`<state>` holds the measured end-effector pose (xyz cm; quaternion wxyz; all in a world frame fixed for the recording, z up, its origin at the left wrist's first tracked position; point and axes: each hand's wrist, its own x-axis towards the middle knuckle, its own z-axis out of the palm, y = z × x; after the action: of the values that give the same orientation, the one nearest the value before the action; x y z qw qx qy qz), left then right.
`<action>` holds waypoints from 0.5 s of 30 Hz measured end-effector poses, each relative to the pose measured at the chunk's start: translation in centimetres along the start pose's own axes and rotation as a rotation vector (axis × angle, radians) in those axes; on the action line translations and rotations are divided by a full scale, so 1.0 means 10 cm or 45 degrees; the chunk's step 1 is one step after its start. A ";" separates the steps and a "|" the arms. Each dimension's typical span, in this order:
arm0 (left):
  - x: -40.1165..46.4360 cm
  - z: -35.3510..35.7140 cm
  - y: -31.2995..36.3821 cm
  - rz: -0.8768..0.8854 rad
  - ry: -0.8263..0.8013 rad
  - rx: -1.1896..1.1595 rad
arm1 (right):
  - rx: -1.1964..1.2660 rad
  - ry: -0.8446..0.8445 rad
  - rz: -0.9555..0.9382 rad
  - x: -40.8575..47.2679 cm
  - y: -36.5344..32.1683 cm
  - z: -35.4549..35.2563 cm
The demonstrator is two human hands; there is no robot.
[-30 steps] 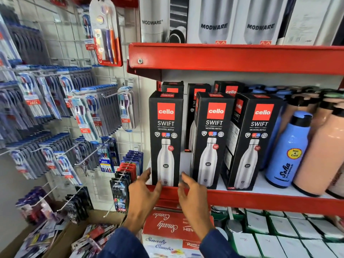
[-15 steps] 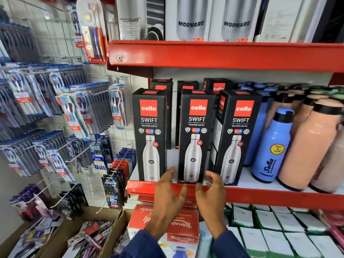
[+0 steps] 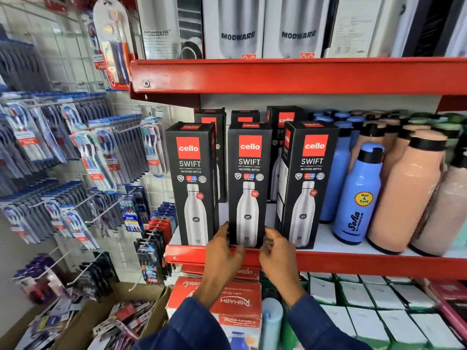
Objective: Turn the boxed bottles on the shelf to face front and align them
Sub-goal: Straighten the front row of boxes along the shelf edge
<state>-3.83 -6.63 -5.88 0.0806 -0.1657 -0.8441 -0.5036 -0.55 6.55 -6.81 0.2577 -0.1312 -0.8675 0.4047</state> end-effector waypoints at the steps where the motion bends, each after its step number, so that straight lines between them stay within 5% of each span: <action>1: -0.01 -0.01 0.00 -0.008 -0.007 0.006 | -0.004 -0.004 -0.005 -0.01 0.00 0.00; 15: -0.10 -0.03 -0.08 -0.024 0.022 0.062 | 0.010 -0.038 -0.013 -0.08 -0.03 -0.10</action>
<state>-3.24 -7.47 -6.72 0.0872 -0.1514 -0.8570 -0.4849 0.62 6.64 -6.34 0.2473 -0.1194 -0.8703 0.4088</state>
